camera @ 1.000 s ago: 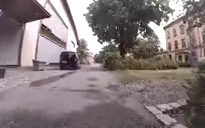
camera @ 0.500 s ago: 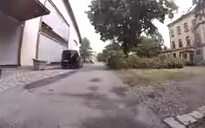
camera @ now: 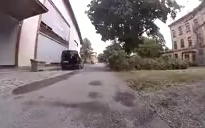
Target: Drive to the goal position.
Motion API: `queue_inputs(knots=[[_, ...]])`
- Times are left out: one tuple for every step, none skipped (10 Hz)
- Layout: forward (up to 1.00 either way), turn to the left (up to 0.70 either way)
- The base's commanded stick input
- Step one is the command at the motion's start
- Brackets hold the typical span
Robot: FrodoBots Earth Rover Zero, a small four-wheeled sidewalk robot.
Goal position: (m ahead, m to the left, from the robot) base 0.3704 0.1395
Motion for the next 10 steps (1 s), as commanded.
queue_inputs(knots=[[0.70,0.00],[0.70,0.00],[0.70,0.00],[0.70,0.00],[0.70,0.00],[0.70,0.00],[0.70,0.00],[0.70,0.00],[0.70,0.00],[0.70,0.00]])
